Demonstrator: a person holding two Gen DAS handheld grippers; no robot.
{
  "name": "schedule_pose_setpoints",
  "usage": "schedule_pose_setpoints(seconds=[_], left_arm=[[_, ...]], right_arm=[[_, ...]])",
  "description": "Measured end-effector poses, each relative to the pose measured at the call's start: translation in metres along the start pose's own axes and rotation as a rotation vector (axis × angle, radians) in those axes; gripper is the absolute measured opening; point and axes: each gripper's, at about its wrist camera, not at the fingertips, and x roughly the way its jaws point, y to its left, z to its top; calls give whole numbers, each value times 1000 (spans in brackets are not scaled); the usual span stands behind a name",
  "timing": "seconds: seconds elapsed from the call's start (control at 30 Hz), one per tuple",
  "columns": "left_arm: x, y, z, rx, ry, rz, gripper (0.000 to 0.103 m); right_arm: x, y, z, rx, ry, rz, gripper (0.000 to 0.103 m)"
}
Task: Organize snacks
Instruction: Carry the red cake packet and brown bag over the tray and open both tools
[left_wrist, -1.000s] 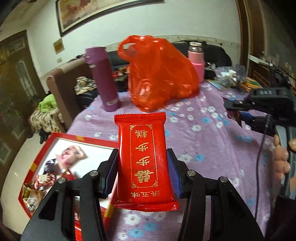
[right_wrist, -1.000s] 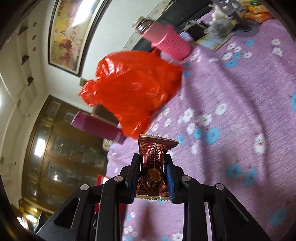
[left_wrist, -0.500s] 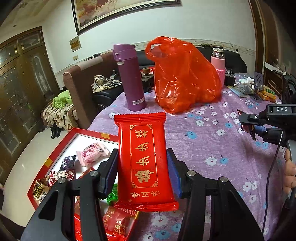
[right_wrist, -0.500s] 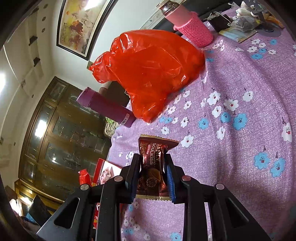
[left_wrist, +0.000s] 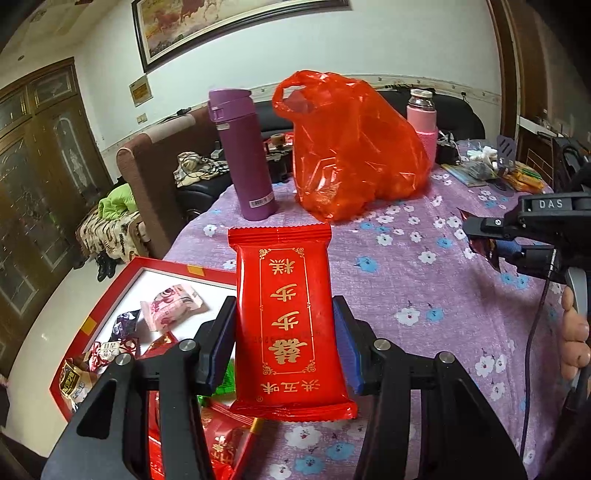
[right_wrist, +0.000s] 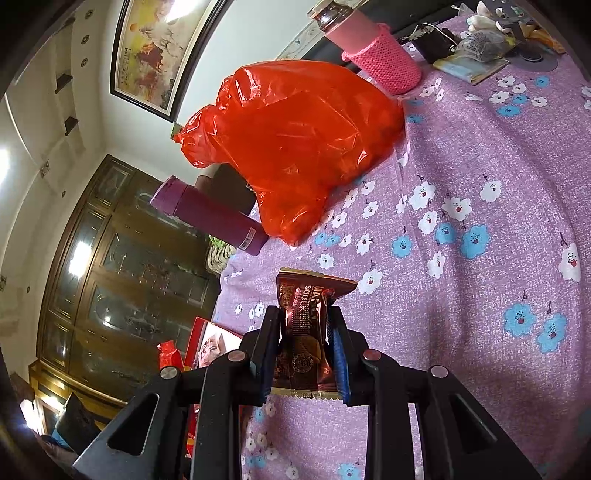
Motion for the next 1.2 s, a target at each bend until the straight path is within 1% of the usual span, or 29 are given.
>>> schedule_pose_setpoints(seconds=[0.47, 0.7, 0.77, 0.83, 0.93, 1.0, 1.1, 1.2], left_arm=[[-1, -4, -1, 6, 1, -4, 48], [0, 7, -3, -7, 2, -11, 49], [-1, 14, -4, -10, -4, -5, 49], [-2, 26, -8, -17, -9, 18, 49], [-1, 54, -15, -52, 0, 47, 49], [0, 75, -20, -76, 7, 76, 49], [-2, 109, -28, -109, 9, 143, 49], [-3, 134, -35, -131, 4, 203, 49]], right_arm=[[-1, 0, 0, -2, 0, 1, 26], [1, 3, -2, -12, 8, 3, 26], [5, 5, -5, -11, 25, 24, 26], [11, 10, -9, -23, 51, 43, 26], [23, 20, -18, -46, 100, 64, 26], [33, 26, -27, -58, 141, 81, 26], [50, 39, -40, -69, 209, 116, 26], [66, 62, -58, -101, 265, 140, 26]])
